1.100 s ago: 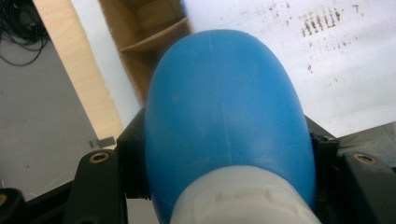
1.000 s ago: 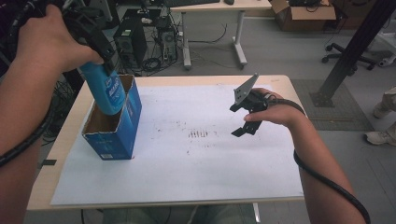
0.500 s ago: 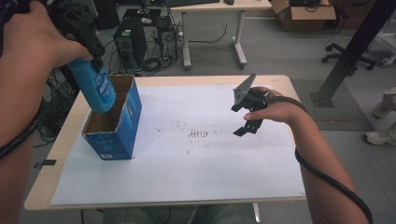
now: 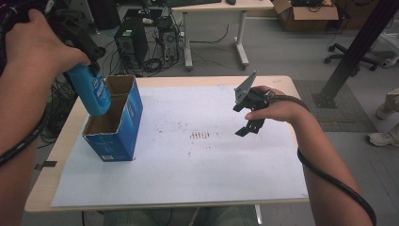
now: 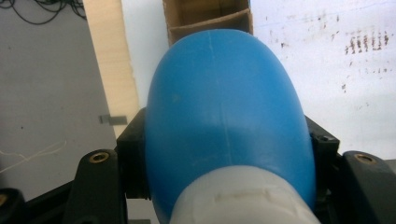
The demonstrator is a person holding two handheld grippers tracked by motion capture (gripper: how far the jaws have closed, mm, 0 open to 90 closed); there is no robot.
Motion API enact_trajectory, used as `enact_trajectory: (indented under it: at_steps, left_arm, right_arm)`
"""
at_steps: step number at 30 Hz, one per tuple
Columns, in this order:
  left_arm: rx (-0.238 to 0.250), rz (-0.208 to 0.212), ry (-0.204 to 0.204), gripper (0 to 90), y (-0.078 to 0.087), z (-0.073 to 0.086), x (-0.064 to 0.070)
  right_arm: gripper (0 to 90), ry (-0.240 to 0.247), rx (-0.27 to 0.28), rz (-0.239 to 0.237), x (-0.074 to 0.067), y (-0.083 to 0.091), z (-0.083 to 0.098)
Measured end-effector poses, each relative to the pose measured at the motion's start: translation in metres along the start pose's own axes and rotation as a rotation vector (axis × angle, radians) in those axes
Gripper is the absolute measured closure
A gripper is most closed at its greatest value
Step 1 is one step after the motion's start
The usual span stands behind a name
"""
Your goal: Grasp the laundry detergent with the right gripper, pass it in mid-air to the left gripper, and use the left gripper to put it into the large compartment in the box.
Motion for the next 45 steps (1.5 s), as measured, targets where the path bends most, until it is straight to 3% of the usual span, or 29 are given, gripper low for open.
enact_trajectory:
  at_steps: [18,33,45]
  left_arm:
    - [-0.023,0.023,0.000,37.1,-0.045,0.001,-0.002]
    - [-0.028,0.000,-0.015,37.1,-0.077,0.007,0.003]
    - [-0.044,0.013,-0.018,37.1,-0.106,0.011,0.004]
  right_arm:
    - [2.9,-0.001,0.009,-0.003,0.000,-0.004,0.000]
    - [2.6,0.004,0.017,-0.010,-0.002,-0.007,-0.002]
    - [2.8,-0.001,0.020,-0.008,-0.004,-0.007,-0.002]
Point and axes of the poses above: each handheld gripper's, and its own axes: y roughly backward along the jaws, z roughly out of its underside, x roughly to its right, the point moved 2 cm from there along -y, roughly forward along the jaws, and after that the axes turned 2 degrees about x, right-handed, at the moved point
